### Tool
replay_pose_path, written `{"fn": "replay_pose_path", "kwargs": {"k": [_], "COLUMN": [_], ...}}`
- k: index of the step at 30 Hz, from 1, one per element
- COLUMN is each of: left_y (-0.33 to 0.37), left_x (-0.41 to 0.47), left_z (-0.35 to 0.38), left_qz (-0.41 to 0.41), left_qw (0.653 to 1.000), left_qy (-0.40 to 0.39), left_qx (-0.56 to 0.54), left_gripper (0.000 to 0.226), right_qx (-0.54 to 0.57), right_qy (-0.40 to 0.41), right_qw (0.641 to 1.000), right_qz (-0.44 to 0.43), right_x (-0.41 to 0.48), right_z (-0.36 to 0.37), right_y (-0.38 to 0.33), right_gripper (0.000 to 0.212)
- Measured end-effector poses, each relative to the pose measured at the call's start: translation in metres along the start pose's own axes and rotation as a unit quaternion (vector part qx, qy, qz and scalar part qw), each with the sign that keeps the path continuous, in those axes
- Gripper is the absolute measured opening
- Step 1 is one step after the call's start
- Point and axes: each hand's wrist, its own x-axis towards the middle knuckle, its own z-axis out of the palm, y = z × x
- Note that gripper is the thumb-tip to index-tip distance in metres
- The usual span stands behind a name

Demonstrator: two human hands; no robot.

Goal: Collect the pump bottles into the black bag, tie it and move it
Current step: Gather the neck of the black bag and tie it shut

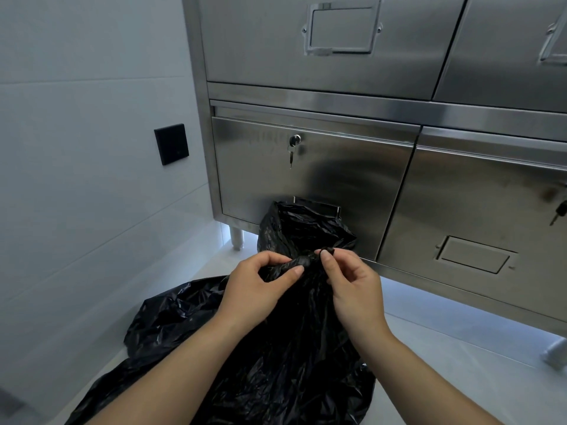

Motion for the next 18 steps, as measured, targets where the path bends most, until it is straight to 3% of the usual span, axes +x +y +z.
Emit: {"fn": "replay_pose_path", "kwargs": {"k": [5,13,18], "left_y": [-0.002,0.005,0.001], "left_x": [0.004,0.005,0.006], "left_z": [-0.014,-0.018,-0.019], "left_qz": [-0.015,-0.068,-0.064], "left_qw": [0.997,0.988,0.99], "left_qy": [-0.063,-0.025,-0.043], "left_qx": [-0.052,-0.136,-0.119], "left_gripper": [0.015,0.015,0.015], "right_qx": [0.016,0.255,0.244], "right_qy": [-0.003,0.027,0.062], "right_qw": [0.998,0.95,0.948], "right_qz": [0.067,0.18,0.197], "right_x": [0.0,-0.005,0.002], "right_z": [-0.002,-0.003,-0.021], "right_y": [0.001,-0.021,-0.016], "right_gripper": [0.015,0.02,0.021]}}
